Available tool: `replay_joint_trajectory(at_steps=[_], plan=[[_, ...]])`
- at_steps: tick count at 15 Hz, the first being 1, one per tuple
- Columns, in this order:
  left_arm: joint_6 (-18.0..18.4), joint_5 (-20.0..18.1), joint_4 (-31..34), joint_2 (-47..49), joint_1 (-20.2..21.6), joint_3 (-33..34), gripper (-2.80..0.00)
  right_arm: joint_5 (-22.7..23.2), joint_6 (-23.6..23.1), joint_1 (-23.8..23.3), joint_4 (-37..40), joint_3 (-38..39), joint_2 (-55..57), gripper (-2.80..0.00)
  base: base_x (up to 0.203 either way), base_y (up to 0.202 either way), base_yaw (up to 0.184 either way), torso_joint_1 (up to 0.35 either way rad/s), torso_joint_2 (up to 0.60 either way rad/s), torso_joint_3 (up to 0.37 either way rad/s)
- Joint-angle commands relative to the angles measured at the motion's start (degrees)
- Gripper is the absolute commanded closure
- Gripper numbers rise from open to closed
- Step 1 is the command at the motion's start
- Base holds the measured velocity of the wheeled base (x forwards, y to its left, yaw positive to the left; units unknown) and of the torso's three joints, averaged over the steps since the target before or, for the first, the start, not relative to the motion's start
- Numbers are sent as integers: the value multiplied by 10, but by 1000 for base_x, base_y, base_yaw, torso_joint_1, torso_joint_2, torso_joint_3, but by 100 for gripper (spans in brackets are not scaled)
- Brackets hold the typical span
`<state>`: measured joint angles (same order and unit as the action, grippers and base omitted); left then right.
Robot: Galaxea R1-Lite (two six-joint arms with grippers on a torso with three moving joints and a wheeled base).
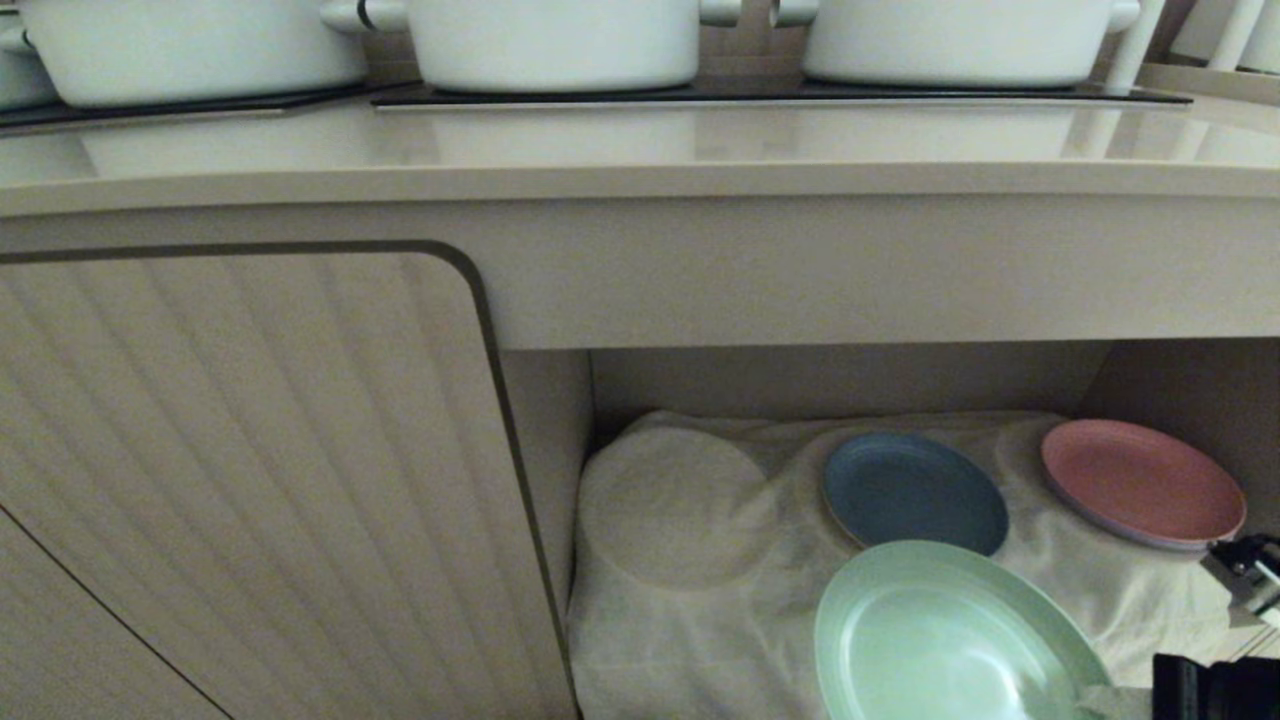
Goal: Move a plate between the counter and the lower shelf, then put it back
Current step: Put the plate
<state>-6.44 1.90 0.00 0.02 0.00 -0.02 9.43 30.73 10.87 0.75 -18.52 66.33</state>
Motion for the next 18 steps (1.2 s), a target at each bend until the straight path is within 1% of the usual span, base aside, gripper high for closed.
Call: replay_joint_trajectory(at_steps=[1, 4, 9, 15, 18], plan=[[-1, 0, 0, 0, 0, 0, 0, 1, 2, -1, 15, 2, -34, 0, 0, 0, 0, 0, 0, 0], [-1, 0, 0, 0, 0, 0, 0, 1, 2, -3, 41, 10, -63, 0, 0, 0, 0, 0, 0, 0], [-1, 0, 0, 0, 0, 0, 0, 2, 2, -15, 52, 47, -106, 0, 0, 0, 0, 0, 0, 0], [-1, 0, 0, 0, 0, 0, 0, 2, 2, -22, 94, 62, -156, 0, 0, 0, 0, 0, 0, 0], [-1, 0, 0, 0, 0, 0, 0, 2, 2, -31, 129, 64, -174, 0, 0, 0, 0, 0, 0, 0]])
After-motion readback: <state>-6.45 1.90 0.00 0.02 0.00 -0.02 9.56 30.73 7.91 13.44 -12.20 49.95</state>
